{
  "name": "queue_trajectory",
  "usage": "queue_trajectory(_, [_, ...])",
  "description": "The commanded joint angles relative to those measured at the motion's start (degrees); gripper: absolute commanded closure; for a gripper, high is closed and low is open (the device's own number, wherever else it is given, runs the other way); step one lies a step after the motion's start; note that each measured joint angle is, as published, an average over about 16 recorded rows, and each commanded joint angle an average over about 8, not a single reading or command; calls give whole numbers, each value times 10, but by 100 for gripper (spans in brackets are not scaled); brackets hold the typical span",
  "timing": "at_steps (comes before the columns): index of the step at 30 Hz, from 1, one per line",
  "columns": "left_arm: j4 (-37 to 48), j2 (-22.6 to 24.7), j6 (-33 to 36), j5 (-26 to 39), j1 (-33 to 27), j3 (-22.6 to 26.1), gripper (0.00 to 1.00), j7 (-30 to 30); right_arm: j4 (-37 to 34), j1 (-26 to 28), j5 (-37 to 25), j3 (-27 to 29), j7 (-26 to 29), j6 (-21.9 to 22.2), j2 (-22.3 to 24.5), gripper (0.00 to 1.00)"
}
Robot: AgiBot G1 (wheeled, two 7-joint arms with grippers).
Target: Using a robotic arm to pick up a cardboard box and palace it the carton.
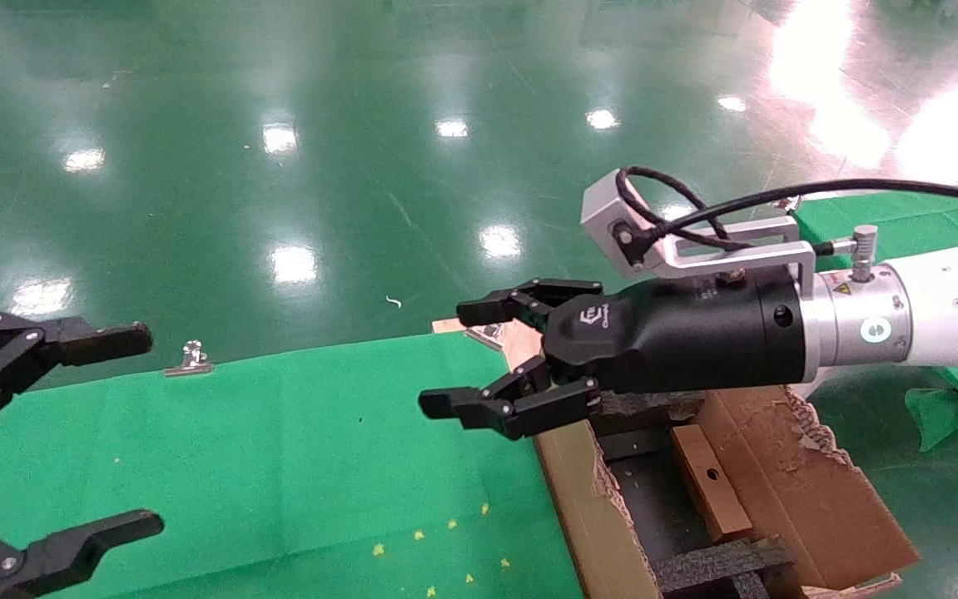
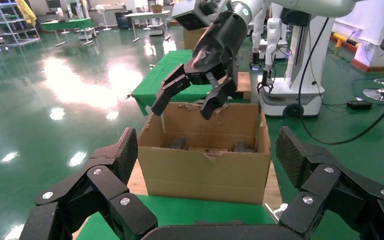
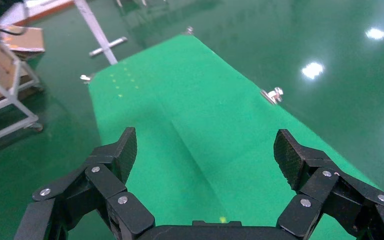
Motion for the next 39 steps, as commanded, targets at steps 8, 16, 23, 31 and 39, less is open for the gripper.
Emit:
queue_trajectory(8, [0, 0, 0, 0, 0, 0, 0, 0, 9, -71, 17, 101, -67, -41, -20, 0])
queue_trajectory(16, [0, 0, 0, 0, 0, 0, 0, 0, 18, -134, 32, 190, -126, -78, -37, 0])
queue_trajectory(23, [0, 0, 0, 0, 0, 0, 0, 0, 25, -187, 44, 265, -176, -109, -52, 0])
queue_trajectory(31, [0, 0, 0, 0, 0, 0, 0, 0, 29, -223, 53, 314, -204, -130, -62, 0])
queue_trajectory(39, [0, 0, 0, 0, 0, 0, 0, 0, 28, -216, 53, 305, -199, -126, -61, 0])
